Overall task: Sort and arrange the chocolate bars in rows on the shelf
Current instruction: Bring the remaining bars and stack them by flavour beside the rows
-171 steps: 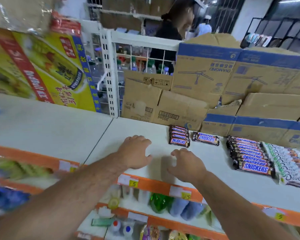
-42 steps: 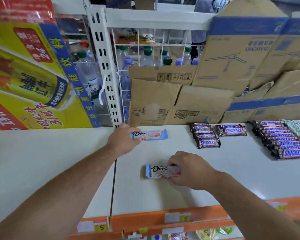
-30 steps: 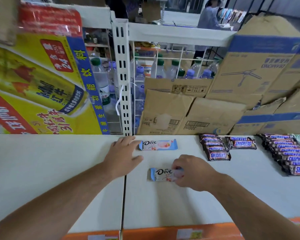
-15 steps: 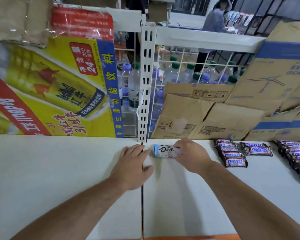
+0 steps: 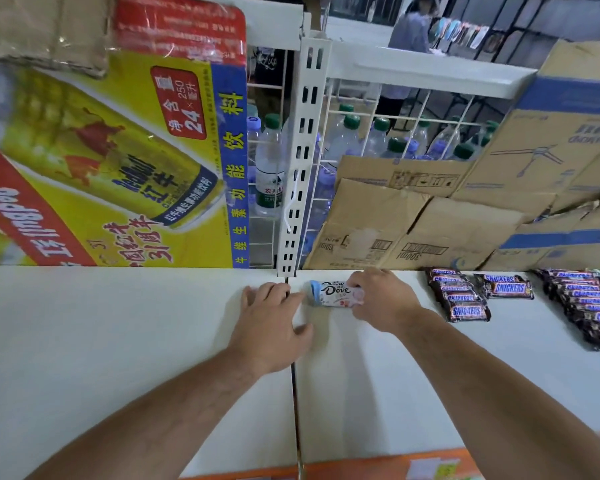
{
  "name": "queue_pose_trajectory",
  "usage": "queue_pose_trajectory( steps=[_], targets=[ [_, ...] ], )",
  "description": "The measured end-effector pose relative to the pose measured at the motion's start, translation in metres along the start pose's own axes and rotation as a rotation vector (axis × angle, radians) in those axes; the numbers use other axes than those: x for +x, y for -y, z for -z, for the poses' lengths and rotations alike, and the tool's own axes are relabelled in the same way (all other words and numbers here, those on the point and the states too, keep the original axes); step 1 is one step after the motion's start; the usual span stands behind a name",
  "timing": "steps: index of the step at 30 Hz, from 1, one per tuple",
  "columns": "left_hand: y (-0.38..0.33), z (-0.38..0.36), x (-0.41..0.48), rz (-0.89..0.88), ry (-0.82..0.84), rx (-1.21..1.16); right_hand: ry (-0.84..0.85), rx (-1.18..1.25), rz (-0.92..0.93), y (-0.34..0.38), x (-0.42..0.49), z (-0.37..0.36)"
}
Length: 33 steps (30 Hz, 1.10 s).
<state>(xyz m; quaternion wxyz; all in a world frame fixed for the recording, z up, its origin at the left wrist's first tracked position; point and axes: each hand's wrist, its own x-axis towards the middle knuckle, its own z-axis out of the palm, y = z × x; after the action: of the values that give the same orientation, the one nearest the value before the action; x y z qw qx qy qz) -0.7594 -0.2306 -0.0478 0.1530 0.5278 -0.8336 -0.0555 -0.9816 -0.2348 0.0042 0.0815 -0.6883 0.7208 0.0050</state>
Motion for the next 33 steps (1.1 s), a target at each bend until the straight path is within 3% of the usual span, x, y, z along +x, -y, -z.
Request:
queue_pose_trajectory(
  steps=[7, 14, 19, 33],
  targets=[
    [0.000, 0.000, -0.002, 0.011, -0.004, 0.035, -0.104, -0.114, 0.017, 0.007, -0.034, -0.002],
    [-0.014, 0.013, -0.037, 0.068, 0.082, 0.077, 0.085, -0.081, 0.148, 0.006, -0.109, -0.006],
    [-0.022, 0.035, -0.095, 0.101, 0.160, 0.096, 0.046, -0.073, 0.273, 0.012, -0.149, -0.005],
    [0.006, 0.125, -0.234, 0.280, 0.045, 0.103, -0.025, 0.063, 0.563, 0.119, -0.218, -0.007]
  ],
)
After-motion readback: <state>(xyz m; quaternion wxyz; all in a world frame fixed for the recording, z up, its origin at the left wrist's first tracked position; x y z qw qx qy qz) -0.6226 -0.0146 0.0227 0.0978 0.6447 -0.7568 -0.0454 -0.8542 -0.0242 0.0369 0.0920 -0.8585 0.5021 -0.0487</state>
